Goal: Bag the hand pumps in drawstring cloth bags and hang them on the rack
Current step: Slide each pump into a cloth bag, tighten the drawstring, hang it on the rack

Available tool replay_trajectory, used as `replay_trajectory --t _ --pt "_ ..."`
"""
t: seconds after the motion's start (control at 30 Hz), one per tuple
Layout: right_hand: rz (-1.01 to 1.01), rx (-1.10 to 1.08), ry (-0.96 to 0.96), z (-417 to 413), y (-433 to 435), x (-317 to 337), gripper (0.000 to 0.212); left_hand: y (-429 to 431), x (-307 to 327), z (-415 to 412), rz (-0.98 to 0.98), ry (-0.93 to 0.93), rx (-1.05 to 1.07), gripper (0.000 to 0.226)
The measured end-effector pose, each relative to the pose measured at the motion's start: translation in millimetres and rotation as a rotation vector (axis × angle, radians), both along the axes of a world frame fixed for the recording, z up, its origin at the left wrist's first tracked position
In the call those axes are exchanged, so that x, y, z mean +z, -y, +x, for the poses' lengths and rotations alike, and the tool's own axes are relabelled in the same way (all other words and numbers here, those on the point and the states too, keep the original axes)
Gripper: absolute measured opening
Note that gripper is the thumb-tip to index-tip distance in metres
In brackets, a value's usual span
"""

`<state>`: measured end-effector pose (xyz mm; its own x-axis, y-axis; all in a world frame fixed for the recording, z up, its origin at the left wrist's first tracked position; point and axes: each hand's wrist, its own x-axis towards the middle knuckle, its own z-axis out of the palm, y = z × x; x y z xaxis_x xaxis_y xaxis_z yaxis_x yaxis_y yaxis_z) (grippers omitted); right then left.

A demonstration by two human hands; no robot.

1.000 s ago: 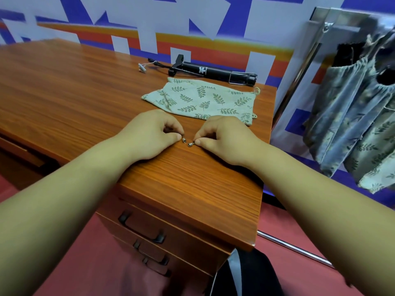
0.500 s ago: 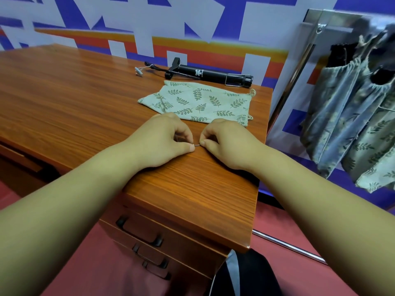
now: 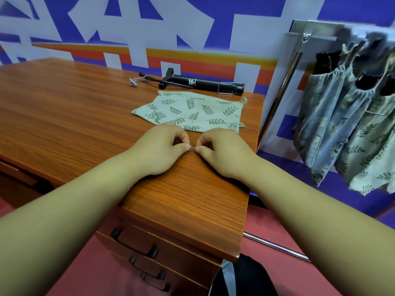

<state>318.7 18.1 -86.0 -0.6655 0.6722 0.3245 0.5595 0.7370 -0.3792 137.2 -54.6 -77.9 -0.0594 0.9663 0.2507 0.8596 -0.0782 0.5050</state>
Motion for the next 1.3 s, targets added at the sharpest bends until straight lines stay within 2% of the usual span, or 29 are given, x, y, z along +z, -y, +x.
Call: replay_trajectory --t 0.23,0.37,0.47,0.57,0.7,0.87,1.03,1.13,1.3 --pt "-0.050 -0.047 -0.103 20 -16 5 0.003 -25 16 22 0.025 0.038 -0.019 0.001" --pt "-0.085 -0.150 -0.192 43 -37 13 0.004 -47 24 30 0.032 0.043 0.008 0.017" --pt "-0.190 -0.218 -0.352 58 -61 20 0.009 -72 31 36 0.010 0.038 0.010 0.016" --pt "-0.313 -0.249 -0.533 71 -89 27 0.023 -102 42 36 -0.008 0.042 0.045 0.015" --pt "-0.423 -0.205 -0.616 75 -135 36 0.038 -150 55 24 -0.048 0.022 0.086 0.019" --pt "-0.515 -0.156 -0.650 64 -186 41 0.034 -222 54 12 -0.093 -0.008 0.076 0.034" --pt "-0.538 -0.184 -0.704 58 -224 36 0.033 -293 43 10 -0.124 -0.180 0.081 0.058" --pt "-0.468 -0.201 -0.662 60 -242 28 0.033 -325 37 7 -0.167 -0.298 0.116 0.058" --pt "-0.476 -0.232 -0.625 62 -259 23 0.038 -352 28 10 -0.160 -0.385 0.136 0.058"
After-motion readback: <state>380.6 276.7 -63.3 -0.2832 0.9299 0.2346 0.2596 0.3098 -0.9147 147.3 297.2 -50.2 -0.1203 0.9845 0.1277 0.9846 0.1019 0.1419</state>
